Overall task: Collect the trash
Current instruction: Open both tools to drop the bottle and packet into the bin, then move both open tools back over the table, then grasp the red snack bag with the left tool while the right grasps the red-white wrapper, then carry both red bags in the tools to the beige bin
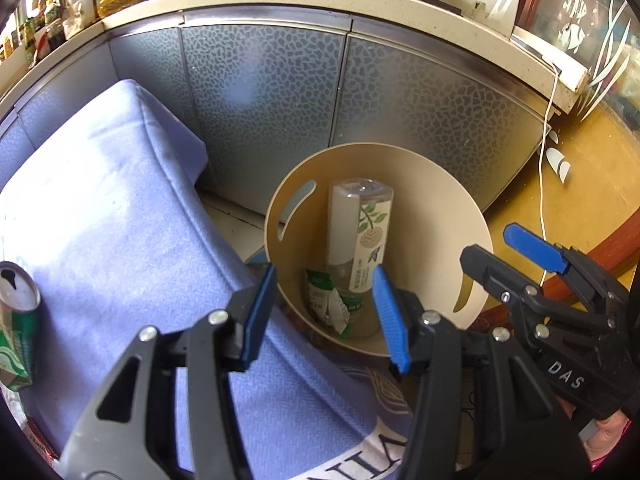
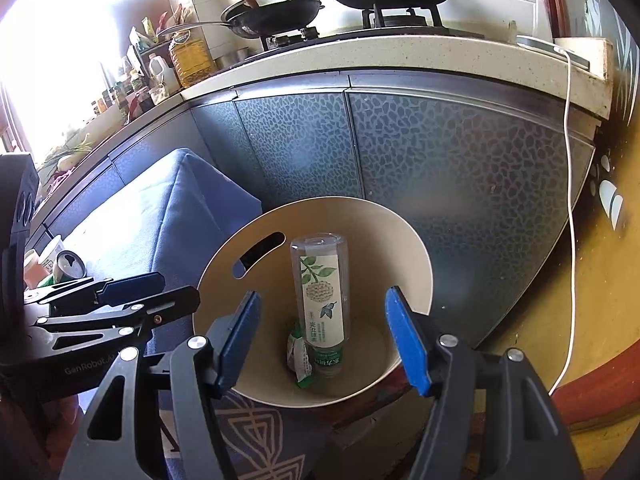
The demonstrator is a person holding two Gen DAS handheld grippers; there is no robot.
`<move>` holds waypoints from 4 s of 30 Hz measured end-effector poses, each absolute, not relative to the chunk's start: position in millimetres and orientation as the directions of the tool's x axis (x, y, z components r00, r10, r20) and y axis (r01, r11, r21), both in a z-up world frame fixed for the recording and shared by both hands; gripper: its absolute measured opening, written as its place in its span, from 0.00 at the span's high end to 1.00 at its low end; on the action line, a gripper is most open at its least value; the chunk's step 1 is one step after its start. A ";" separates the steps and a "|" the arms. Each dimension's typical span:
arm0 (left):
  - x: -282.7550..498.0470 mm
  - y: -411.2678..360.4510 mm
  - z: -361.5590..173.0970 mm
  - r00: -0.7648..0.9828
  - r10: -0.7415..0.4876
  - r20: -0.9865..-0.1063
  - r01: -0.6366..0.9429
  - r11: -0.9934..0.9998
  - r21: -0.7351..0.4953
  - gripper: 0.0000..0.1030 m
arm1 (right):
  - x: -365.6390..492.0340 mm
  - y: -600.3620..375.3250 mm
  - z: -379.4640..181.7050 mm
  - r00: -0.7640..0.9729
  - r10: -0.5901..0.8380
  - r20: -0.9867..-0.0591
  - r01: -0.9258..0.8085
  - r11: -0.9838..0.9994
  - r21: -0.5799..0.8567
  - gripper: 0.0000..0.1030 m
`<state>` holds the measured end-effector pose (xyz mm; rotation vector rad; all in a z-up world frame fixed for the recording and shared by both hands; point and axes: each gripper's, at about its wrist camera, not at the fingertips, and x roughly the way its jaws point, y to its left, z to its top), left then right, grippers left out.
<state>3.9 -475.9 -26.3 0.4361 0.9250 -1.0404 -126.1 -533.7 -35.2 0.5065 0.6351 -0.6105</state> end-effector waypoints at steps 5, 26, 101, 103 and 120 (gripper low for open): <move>3.5 -470.5 -23.4 0.196 -0.546 -0.814 0.877 0.469 -0.104 0.54 | -125.9 -531.7 -32.0 0.646 -0.365 -0.671 0.657 0.713 0.244 0.37; 5.6 -433.1 -8.6 0.231 -0.579 -0.782 0.860 0.497 -0.115 0.54 | -116.6 -508.7 -7.4 0.681 -0.360 -0.638 0.624 0.741 0.248 0.37; 97.0 75.4 -33.7 0.599 -0.273 -0.753 0.117 0.960 -0.255 0.98 | 68.1 -199.8 -26.1 0.612 0.338 -0.715 -0.110 0.932 0.346 0.91; 88.0 62.7 -28.5 0.594 -0.309 -0.743 0.162 0.950 -0.266 0.98 | 66.7 -195.9 -28.4 0.595 0.370 -0.713 -0.126 0.920 0.372 0.91; 39.2 -41.7 -44.3 0.415 -0.453 -0.790 0.421 0.864 -0.274 0.98 | 29.7 -214.4 -39.4 0.553 0.449 -0.702 -0.137 0.880 0.454 0.92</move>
